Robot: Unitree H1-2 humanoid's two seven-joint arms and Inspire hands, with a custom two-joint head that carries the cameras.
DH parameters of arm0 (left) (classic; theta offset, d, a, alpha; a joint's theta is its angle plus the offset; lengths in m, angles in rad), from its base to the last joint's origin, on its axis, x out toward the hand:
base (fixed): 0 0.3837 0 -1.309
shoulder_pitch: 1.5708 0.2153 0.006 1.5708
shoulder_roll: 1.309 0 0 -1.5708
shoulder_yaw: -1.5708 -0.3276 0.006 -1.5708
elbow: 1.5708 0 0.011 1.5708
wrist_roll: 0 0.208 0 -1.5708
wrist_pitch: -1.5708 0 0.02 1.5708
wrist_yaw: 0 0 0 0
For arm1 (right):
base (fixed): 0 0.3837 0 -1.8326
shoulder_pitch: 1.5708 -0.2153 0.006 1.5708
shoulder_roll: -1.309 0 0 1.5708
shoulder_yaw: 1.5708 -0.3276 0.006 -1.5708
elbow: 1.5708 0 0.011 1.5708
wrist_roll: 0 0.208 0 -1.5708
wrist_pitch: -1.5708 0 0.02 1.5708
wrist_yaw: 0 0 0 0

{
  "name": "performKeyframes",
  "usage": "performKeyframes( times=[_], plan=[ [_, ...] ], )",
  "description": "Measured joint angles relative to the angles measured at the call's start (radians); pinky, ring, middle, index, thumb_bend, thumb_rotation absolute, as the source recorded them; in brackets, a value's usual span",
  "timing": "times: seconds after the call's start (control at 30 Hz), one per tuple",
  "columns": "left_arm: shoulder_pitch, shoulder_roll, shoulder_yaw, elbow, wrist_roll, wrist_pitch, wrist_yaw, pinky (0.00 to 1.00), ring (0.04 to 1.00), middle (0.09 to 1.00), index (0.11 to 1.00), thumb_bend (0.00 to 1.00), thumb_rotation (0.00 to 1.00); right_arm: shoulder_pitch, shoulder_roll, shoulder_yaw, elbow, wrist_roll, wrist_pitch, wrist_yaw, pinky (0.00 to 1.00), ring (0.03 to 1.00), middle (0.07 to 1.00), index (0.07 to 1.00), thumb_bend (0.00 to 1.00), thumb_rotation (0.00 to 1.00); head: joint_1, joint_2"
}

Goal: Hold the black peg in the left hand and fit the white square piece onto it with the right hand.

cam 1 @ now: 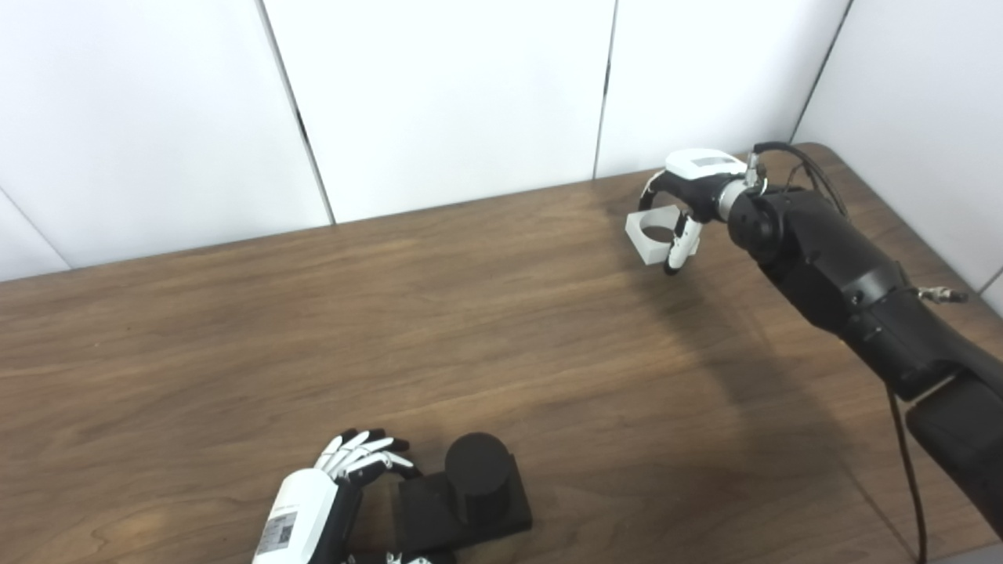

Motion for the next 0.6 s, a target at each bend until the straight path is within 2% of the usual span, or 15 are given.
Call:
performKeyframes(
  times=[0.4, 0.6],
  plan=[
    [0.001, -0.005, 0.0, -0.004, 0.001, 0.008, -0.005, 0.91, 0.875, 0.786, 0.486, 0.52, 0.04, 0.013, 0.0, -0.001, 0.0, 0.0, -0.019, -0.032, 0.86, 0.953, 0.892, 0.631, 0.82, 0.05, 0.003, 0.005],
    [0.001, -0.005, 0.0, -0.004, 0.001, 0.007, -0.005, 0.92, 0.877, 0.786, 0.486, 0.52, 0.04, 0.014, 0.0, 0.0, 0.0, 0.0, -0.021, -0.032, 0.85, 0.946, 0.888, 0.636, 0.84, 0.07, 0.003, 0.005]
  ],
)
